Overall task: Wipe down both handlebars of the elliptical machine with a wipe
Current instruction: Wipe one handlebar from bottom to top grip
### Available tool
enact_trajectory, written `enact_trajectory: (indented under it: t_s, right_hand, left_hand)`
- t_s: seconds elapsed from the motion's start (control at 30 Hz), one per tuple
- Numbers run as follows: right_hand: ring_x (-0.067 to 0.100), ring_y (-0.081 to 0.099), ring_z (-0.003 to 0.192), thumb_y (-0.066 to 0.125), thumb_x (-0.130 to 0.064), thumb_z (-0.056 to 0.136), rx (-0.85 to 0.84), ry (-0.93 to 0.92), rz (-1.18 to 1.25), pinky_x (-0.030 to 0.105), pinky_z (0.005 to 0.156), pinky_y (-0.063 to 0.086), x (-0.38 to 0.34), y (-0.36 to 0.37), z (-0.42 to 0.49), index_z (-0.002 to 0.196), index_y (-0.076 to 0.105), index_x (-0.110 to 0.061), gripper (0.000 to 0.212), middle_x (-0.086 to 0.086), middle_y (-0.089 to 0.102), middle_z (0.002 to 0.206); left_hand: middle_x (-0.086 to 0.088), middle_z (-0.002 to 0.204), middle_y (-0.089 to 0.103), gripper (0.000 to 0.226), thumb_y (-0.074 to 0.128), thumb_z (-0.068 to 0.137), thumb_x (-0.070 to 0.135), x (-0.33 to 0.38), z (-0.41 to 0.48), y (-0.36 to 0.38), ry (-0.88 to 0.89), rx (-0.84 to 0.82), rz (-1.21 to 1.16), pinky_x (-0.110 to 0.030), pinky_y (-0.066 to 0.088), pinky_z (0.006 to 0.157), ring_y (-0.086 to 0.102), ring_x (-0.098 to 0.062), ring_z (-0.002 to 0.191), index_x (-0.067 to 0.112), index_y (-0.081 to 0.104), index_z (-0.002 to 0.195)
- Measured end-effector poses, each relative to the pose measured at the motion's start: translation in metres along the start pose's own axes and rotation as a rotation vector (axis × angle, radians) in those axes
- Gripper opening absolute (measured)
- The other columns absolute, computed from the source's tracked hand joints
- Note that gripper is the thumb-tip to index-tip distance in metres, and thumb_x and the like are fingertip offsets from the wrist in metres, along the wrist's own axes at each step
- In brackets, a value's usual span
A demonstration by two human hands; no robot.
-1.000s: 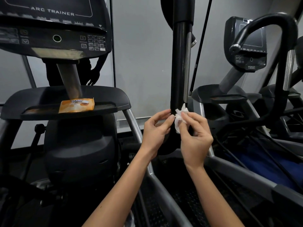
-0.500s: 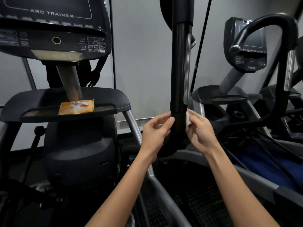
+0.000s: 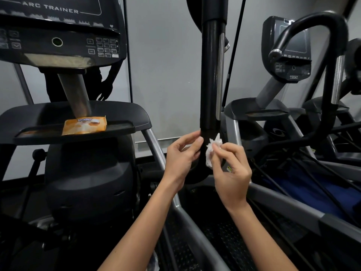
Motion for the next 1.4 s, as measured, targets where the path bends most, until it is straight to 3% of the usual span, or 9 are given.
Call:
enact_trajectory:
  t_s: [0.13, 0.27, 0.43, 0.6, 0.8, 0.97, 1.17, 1.3, 1.4]
  right_hand:
    - [0.024, 0.057, 0.075, 0.066, 0.0, 0.083, 0.011, -0.071, -0.045, 0.026, 0.072, 0.05, -0.012, 0.009, 0.03, 0.094, 0.071, 0.003, 0.012, 0.004, 0.058, 0.088]
    - [0.015, 0.055, 0.084, 0.062, -0.005, 0.086, -0.014, -0.116, -0.104, 0.014, 0.084, 0.044, -0.017, 0.005, 0.011, 0.095, 0.07, 0.003, 0.015, -0.002, 0.053, 0.097]
    - [0.016, 0.057, 0.087, 0.062, -0.005, 0.086, -0.049, -0.094, -0.09, 0.027, 0.081, 0.051, -0.008, 0.001, -0.021, 0.096, 0.07, 0.001, 0.014, -0.002, 0.054, 0.1]
    - [0.014, 0.052, 0.086, 0.061, -0.008, 0.087, -0.023, -0.104, -0.094, 0.015, 0.085, 0.043, -0.016, 0.011, 0.023, 0.095, 0.071, 0.001, 0.015, -0.003, 0.053, 0.099]
    - [0.017, 0.055, 0.088, 0.056, -0.015, 0.092, -0.045, -0.091, -0.069, 0.02, 0.085, 0.046, -0.011, 0.004, -0.002, 0.098, 0.07, 0.0, 0.021, -0.002, 0.054, 0.101]
    - [0.018, 0.059, 0.09, 0.061, -0.005, 0.086, 0.009, -0.022, -0.021, 0.022, 0.086, 0.048, -0.002, 0.001, -0.012, 0.1, 0.069, -0.002, 0.016, 0.001, 0.06, 0.099]
    - [0.003, 0.065, 0.076, 0.065, -0.002, 0.084, 0.184, 0.637, 0.423, 0.016, 0.073, 0.05, 0.044, 0.01, 0.017, 0.091, 0.068, -0.016, 0.016, -0.007, 0.071, 0.08]
    - [0.009, 0.067, 0.079, 0.058, -0.005, 0.089, 0.051, 0.92, 0.554, 0.028, 0.081, 0.055, 0.082, 0.034, 0.005, 0.094, 0.068, -0.01, 0.013, -0.004, 0.072, 0.079]
    - [0.008, 0.067, 0.072, 0.054, -0.006, 0.091, -0.117, 1.028, 0.667, 0.022, 0.072, 0.056, 0.089, 0.049, -0.009, 0.087, 0.067, -0.014, 0.016, -0.003, 0.073, 0.074]
  left_hand:
    - [0.005, 0.091, 0.072, 0.02, 0.059, 0.09, 0.011, 0.001, -0.001, 0.002, -0.007, -0.012, -0.024, -0.013, 0.05, 0.068, 0.067, -0.003, 0.084, 0.015, 0.067, 0.108]
    - [0.005, 0.086, 0.072, 0.018, 0.059, 0.09, 0.008, 0.001, -0.002, 0.001, -0.009, 0.001, -0.046, -0.014, 0.052, 0.067, 0.068, -0.003, 0.079, 0.017, 0.067, 0.103]
    - [0.0, 0.1, 0.069, 0.02, 0.058, 0.09, 0.01, 0.001, -0.003, 0.001, -0.004, 0.001, -0.004, -0.019, 0.055, 0.08, 0.066, -0.01, 0.093, 0.023, 0.067, 0.102]
    - [0.01, 0.085, 0.071, 0.02, 0.058, 0.09, 0.008, 0.003, -0.003, 0.003, 0.006, -0.004, -0.024, -0.011, 0.05, 0.065, 0.067, 0.001, 0.078, 0.014, 0.066, 0.107]
    - [0.006, 0.09, 0.07, 0.02, 0.057, 0.09, 0.007, 0.003, -0.004, 0.003, 0.008, 0.006, -0.022, -0.013, 0.052, 0.069, 0.067, 0.0, 0.078, 0.019, 0.066, 0.102]
    - [0.005, 0.095, 0.068, 0.021, 0.057, 0.09, 0.007, 0.003, -0.005, 0.003, 0.011, -0.004, -0.015, -0.014, 0.053, 0.073, 0.067, 0.001, 0.079, 0.022, 0.066, 0.101]
    - [0.013, 0.081, 0.072, 0.022, 0.057, 0.09, 0.004, 0.006, -0.006, 0.005, 0.026, -0.011, -0.016, -0.013, 0.053, 0.073, 0.067, 0.003, 0.076, 0.013, 0.065, 0.108]
    - [0.015, 0.075, 0.072, 0.021, 0.056, 0.09, 0.001, 0.008, -0.007, 0.006, 0.038, -0.016, -0.022, -0.012, 0.052, 0.069, 0.068, 0.001, 0.075, 0.012, 0.064, 0.106]
    - [0.013, 0.076, 0.073, 0.022, 0.056, 0.09, 0.002, 0.007, -0.006, 0.005, 0.04, -0.009, -0.02, -0.013, 0.053, 0.07, 0.069, 0.0, 0.076, 0.011, 0.065, 0.107]
Point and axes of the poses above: each hand's wrist, its own z-axis towards the middle knuckle, its own y-axis out of the palm, x = y × z, the point moved 9 cm from there along z, towards the middle knuckle
